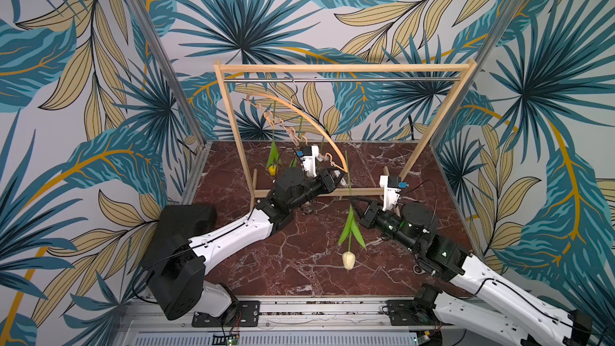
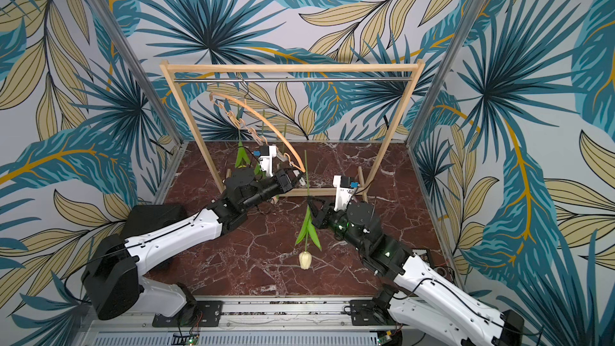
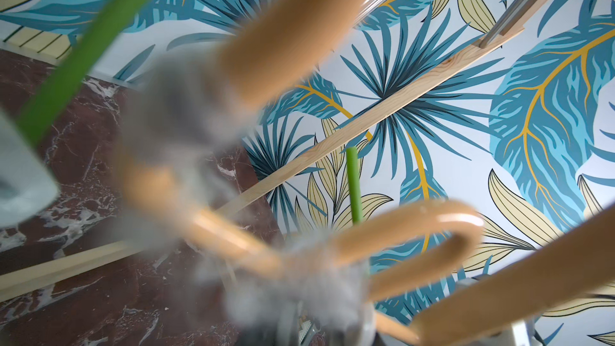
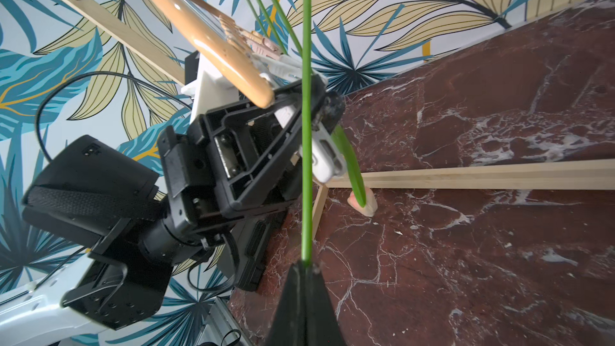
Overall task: Dry the flowers on a clothes hanger
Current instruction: Clamp the flower onto the hanger.
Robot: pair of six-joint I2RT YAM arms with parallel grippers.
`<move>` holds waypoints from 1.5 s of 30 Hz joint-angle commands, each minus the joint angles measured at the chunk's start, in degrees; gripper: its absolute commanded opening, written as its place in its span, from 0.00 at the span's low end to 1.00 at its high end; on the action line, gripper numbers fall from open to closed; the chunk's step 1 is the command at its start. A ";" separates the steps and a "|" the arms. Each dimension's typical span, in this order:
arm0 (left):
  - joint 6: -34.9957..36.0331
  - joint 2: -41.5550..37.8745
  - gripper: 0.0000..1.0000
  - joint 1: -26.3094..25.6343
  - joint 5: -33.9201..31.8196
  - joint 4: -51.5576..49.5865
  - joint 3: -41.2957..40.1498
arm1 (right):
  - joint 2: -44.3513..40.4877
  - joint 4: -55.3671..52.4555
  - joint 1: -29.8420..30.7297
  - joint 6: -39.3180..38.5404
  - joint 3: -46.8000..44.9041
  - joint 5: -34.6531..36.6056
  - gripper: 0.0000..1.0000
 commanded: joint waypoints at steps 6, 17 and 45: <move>-3.45 0.34 0.06 -0.46 0.50 1.77 -0.88 | -0.22 -4.62 -0.08 1.07 -0.44 1.12 0.00; -5.22 0.57 0.07 -0.59 0.26 5.19 -3.59 | 1.42 6.02 -0.10 7.19 -4.73 0.27 0.00; -6.52 0.46 0.06 -0.86 0.55 8.52 -5.81 | 5.55 9.04 -0.08 4.49 0.63 -0.27 0.00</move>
